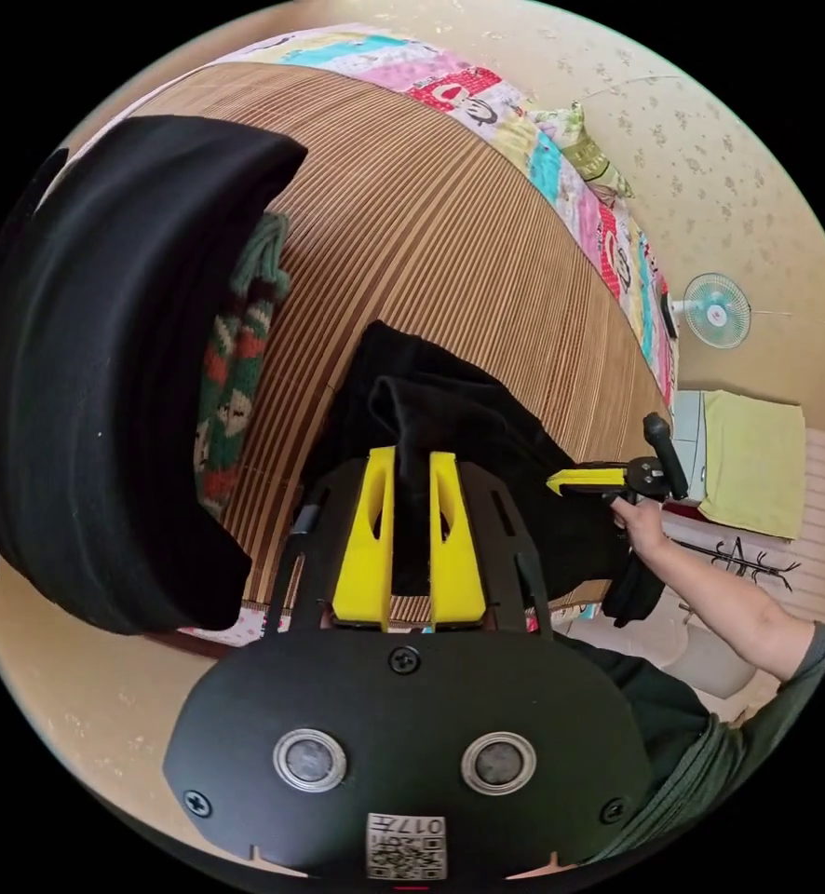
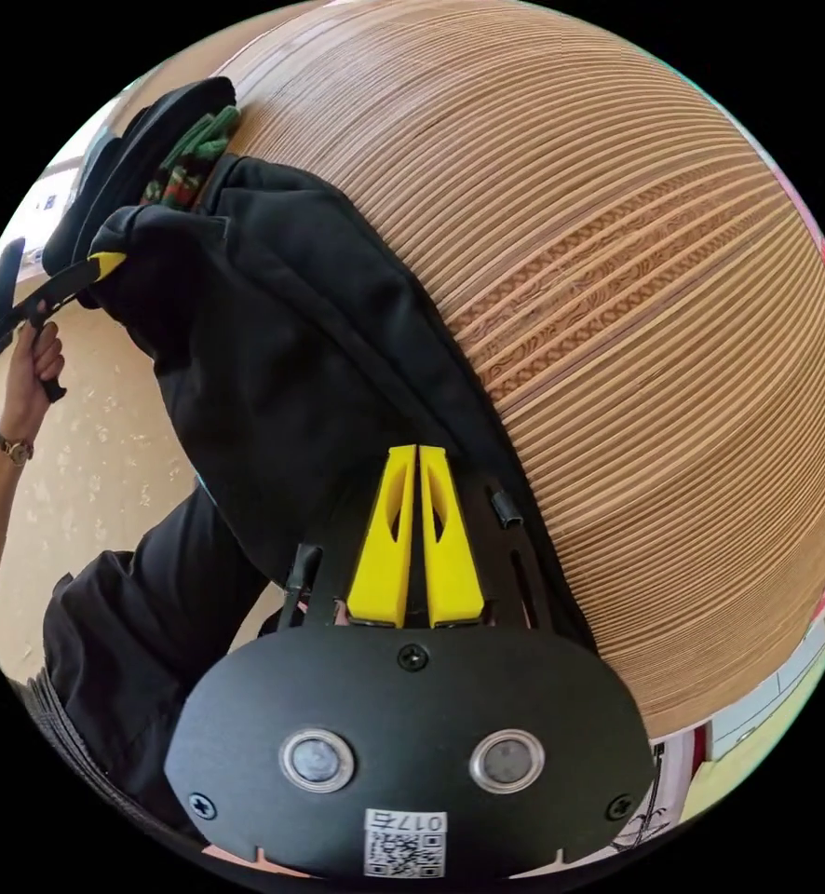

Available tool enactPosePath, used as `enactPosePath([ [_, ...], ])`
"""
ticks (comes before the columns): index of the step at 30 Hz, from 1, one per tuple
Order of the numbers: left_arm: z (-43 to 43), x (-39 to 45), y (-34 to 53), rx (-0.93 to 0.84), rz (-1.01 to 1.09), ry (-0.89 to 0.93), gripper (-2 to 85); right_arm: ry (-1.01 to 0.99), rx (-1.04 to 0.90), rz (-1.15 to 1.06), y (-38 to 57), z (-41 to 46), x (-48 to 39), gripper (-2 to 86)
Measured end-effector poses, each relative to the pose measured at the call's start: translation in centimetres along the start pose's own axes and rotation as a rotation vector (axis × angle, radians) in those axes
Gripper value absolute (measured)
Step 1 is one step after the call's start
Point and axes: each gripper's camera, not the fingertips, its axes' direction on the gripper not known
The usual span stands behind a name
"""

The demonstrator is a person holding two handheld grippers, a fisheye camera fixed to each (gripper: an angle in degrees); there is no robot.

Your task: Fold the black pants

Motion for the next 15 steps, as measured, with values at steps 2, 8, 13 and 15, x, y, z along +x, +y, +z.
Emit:
enactPosePath([
  [2, -1.2, 0.5, 1.1, 0.024, 0.022, 0.044, 4.5, -0.044, 0.105, -0.017, 0.8, -1.7, -0.4, 3.9],
  [8, -4.5, 2.6, 3.3, 0.086, 0.058, 0.148, 3.9, 0.030, 0.126, 0.001, 1.5, -1.4, -0.5, 8.8],
  [13, -6.1, 4.7, 2.1, 0.107, 0.077, 0.133, 3.8, 0.082, 0.062, -0.015, 1.7, -0.5, -1.1, 4.6],
  [15, -6.4, 5.0, 0.6, 0.107, 0.090, 0.123, 3.8, 0.076, 0.115, 0.003, 3.4, -2.3, -1.6, 3.4],
])
